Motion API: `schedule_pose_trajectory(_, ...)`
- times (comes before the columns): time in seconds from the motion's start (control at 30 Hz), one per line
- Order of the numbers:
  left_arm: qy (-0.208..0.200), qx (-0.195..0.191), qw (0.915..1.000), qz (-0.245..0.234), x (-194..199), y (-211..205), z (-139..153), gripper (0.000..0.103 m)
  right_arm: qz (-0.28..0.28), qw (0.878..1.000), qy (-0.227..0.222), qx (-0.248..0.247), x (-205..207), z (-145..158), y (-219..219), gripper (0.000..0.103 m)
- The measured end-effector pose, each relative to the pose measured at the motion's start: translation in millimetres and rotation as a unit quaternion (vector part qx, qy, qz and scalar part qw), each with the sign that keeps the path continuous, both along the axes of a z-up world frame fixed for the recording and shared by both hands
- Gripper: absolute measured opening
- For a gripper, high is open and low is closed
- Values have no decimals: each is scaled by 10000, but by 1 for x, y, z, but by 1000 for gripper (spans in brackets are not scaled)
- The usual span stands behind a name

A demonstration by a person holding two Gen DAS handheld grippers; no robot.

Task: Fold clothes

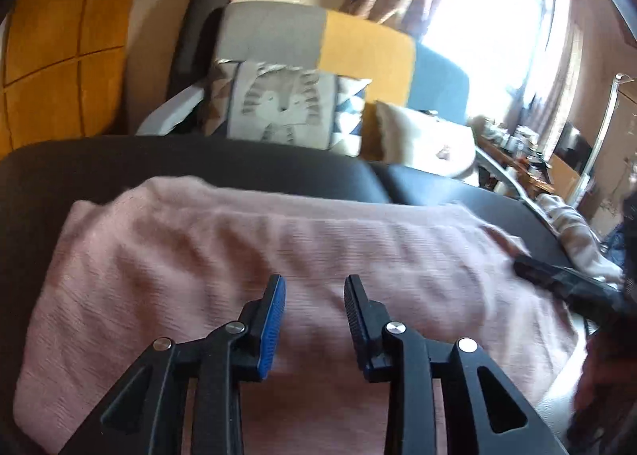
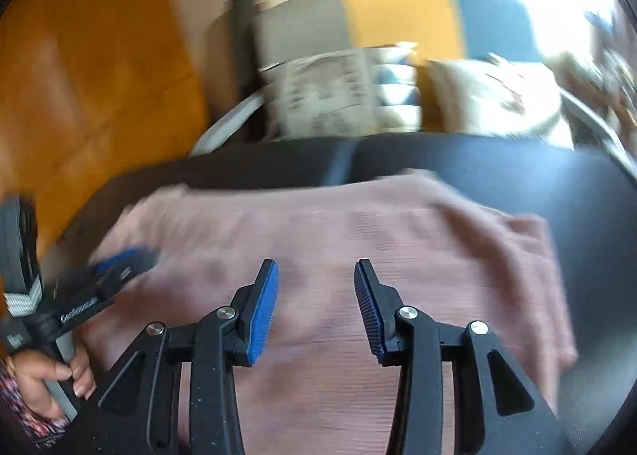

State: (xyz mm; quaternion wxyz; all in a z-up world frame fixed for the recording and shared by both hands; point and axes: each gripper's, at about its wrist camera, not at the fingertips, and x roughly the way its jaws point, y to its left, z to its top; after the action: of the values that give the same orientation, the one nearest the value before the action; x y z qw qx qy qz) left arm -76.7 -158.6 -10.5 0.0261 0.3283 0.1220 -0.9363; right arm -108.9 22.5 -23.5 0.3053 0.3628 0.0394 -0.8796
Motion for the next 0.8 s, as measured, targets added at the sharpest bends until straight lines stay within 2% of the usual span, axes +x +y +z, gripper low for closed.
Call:
schedule_pose_trajectory(0.1, -188, -572, 9977, -297, -4, 25, -4, 32, 217, 9977, 88, 644, 14, -15, -33, 43)
schedule_pose_trajectory(0.2, -463, -1033, 9927, -420, -8, 39, -17, 32, 123, 9948, 115, 1006, 17, -38, -37, 44)
schedule_pose_trajectory(0.27, -497, -1096, 9918, -428, -9, 41, -16, 32, 112, 9964, -77, 836, 12, -37, -33, 45)
schedule_pose_trajectory(0.33, -475, -1009, 9928, -447, -7, 38, -15, 33, 105, 9975, -287, 632, 6, -34, -27, 46)
schedule_pose_trajectory(0.4, -363, -658, 9964, -402, -1, 25, -9, 32, 107, 9987, -377, 319, 7, -25, -13, 46)
schedule_pose_trajectory(0.5, -311, -210, 9991, -209, 11, 1, -7, 32, -223, 9988, -339, -266, 7, -8, 25, 46)
schedule_pose_trajectory(0.6, -430, 124, 9989, 166, 28, -29, -14, 32, -914, 9946, -397, -296, -7, -10, 76, 46)
schedule_pose_trajectory(0.7, -545, 441, 9962, 517, 44, -58, -21, 32, -1327, 9886, -684, -207, -19, -25, 109, 46)
schedule_pose_trajectory(0.8, -530, 336, 9972, 407, 59, -60, -30, 32, -1615, 9854, -536, 21, -21, -36, 136, 46)
